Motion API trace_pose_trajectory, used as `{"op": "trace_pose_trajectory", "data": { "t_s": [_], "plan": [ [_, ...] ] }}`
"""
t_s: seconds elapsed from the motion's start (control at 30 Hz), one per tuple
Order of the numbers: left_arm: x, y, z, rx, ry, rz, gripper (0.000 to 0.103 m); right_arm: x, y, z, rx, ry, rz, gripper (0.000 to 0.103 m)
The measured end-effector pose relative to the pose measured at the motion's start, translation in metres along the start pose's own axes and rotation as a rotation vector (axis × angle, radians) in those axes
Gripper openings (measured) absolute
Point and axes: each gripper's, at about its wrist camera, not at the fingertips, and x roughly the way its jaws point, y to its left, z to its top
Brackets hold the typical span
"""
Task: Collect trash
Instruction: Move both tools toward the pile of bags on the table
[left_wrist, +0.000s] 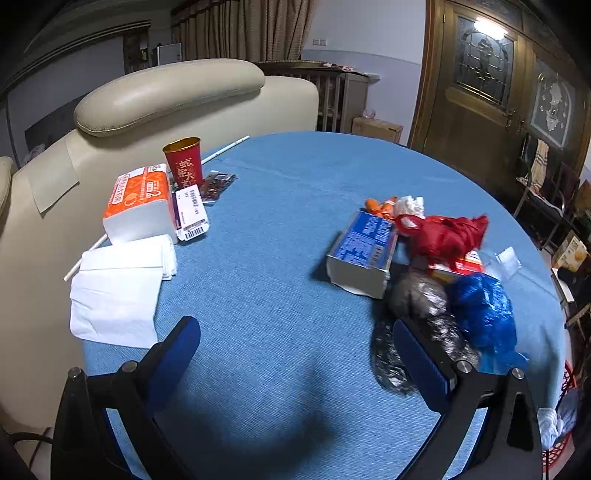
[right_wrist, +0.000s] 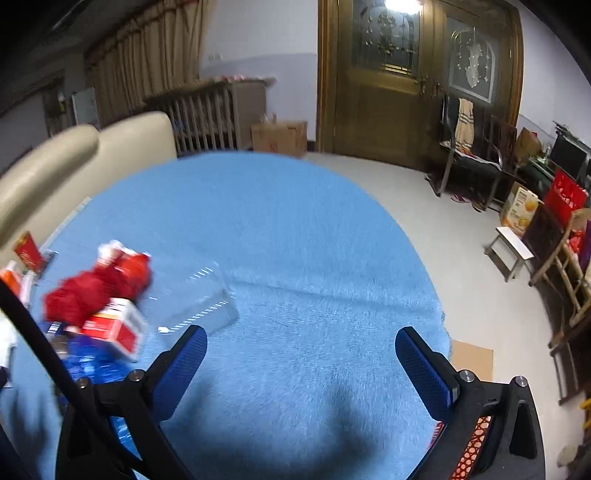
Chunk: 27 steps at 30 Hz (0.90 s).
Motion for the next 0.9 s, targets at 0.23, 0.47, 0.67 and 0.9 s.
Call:
{"op": "trace_pose_trajectory", "data": {
  "t_s": [0.23, 0.47, 0.67, 0.9],
  "plan": [
    [-0.011, -0.012, -0.007, 0.037, -0.017, -0.005, 0.103, -0.01, 0.003, 0.02, 0.321, -0.04, 0.116, 0.103],
    [-0.01, 0.0, -0.003, 0.0, -0.026, -0.022, 0.103, -0.037, 0.044, 0.066, 0.212, -0.168, 0.079, 0.103],
    [-0.014, -0.003, -0.007, 0.009, -0.03, -0.052, 0.103, -0.065, 0.046, 0.069, 0.147, -0.199, 0.085, 0.103],
    [-0.023, -0.01, -0.013, 0.029, -0.04, -0.065, 0.103, -0.112, 0.041, 0.033, 0.066, -0.224, 0.099, 0.103]
  ]
}}
